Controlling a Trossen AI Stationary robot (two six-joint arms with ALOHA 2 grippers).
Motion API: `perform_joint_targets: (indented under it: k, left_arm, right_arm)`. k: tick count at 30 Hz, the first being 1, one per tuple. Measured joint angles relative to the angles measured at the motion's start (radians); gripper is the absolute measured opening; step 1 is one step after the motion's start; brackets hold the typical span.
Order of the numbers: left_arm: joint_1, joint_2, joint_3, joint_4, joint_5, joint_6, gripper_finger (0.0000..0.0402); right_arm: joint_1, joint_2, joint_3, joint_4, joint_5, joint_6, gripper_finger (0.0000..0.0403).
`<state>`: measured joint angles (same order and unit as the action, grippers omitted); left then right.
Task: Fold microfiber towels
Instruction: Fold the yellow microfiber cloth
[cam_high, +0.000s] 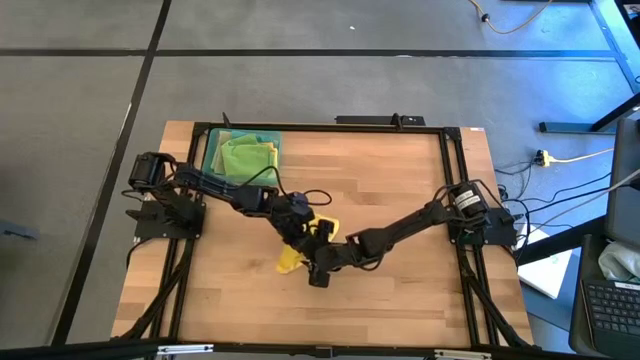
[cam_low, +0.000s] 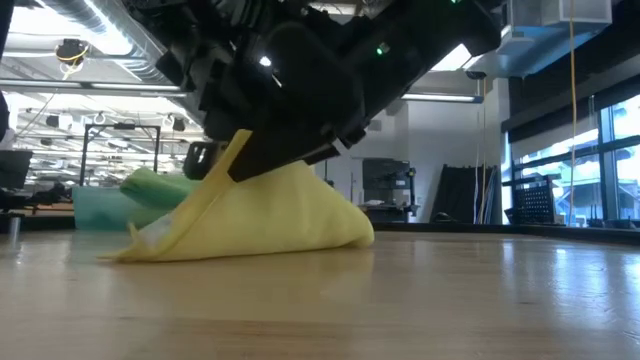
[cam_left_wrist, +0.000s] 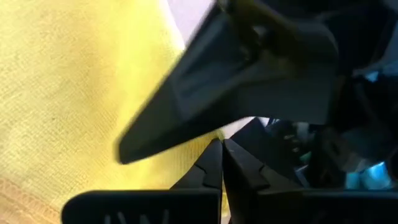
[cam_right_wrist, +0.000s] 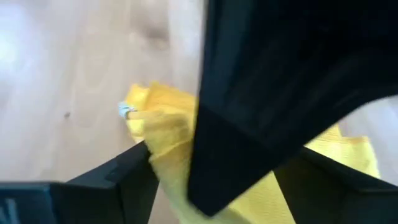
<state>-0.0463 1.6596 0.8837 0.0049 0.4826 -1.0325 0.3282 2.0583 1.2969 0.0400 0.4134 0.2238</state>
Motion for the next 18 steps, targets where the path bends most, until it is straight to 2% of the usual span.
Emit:
perform_joint_targets:
  k: [7,13,18]
  left_arm:
    - [0.000,0.002,-0.002,-0.033,0.006,0.040,0.0000]
    - [-0.001,0.002,-0.002,-0.034,0.006,0.040,0.0000]
    - [-0.001,0.002,-0.002,-0.034,0.011,0.070,0.0000]
  right_arm:
    - [0.002,0.000,0.000,-0.015,-0.142,-0.020,0.0236]
    - [0.002,0.000,0.000,-0.016,-0.152,-0.021,0.0186]
    - [0.002,0.000,0.000,-0.018,-0.150,-0.023,0.0110]
